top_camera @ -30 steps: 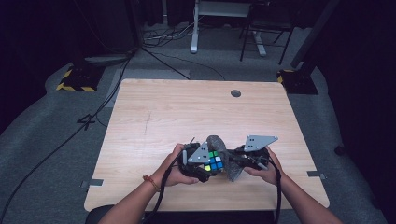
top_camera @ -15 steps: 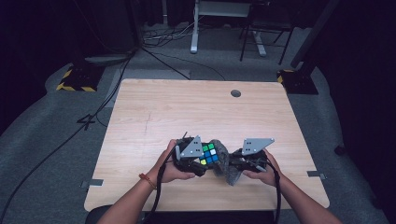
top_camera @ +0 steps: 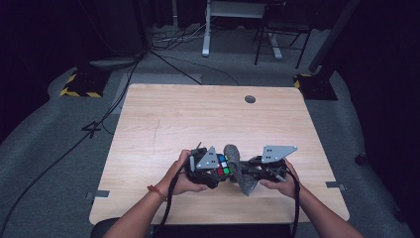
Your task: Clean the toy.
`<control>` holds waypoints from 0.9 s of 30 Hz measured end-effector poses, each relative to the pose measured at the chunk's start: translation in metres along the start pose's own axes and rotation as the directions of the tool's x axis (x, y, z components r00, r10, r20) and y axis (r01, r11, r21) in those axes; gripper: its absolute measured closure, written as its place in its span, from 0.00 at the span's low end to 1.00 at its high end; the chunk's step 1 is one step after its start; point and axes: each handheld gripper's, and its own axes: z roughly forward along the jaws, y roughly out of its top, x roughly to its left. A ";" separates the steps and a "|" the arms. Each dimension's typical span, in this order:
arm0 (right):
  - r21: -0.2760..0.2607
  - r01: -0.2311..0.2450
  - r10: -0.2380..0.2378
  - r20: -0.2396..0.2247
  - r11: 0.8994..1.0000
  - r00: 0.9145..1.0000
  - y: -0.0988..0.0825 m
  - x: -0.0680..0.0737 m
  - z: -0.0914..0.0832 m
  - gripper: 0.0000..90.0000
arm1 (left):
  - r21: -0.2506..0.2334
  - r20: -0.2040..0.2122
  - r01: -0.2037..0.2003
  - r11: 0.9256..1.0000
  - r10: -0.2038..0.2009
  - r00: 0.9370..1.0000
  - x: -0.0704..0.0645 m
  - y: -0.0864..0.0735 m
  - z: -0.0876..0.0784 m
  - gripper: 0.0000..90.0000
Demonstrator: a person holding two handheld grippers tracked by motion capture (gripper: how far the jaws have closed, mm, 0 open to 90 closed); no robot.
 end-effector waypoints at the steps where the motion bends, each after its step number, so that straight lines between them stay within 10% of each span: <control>1: -0.005 0.001 -0.001 -0.002 1.000 1.000 0.001 0.001 -0.001 0.88 | 0.013 -0.002 -0.004 1.000 0.004 1.000 -0.001 0.000 0.002 0.36; 6: -0.029 0.013 -0.013 0.000 1.000 1.000 0.004 0.003 -0.003 0.88 | 0.054 -0.002 -0.042 0.998 0.042 0.999 -0.007 0.000 0.011 0.37; 15: 0.074 -0.008 0.005 0.039 0.997 0.999 -0.006 -0.005 0.011 0.88 | -0.031 -0.001 -0.015 0.999 0.015 1.000 -0.002 0.004 -0.003 0.37; 22: 0.126 0.003 0.003 -0.049 0.992 0.999 -0.008 -0.001 0.016 0.88 | -0.053 -0.020 -0.004 0.999 0.003 1.000 0.005 0.003 -0.011 0.37; 27: 0.049 0.008 -0.006 -0.050 0.999 0.999 -0.002 0.001 0.007 0.88 | -0.024 -0.017 0.009 1.000 -0.010 1.000 0.009 -0.002 -0.007 0.37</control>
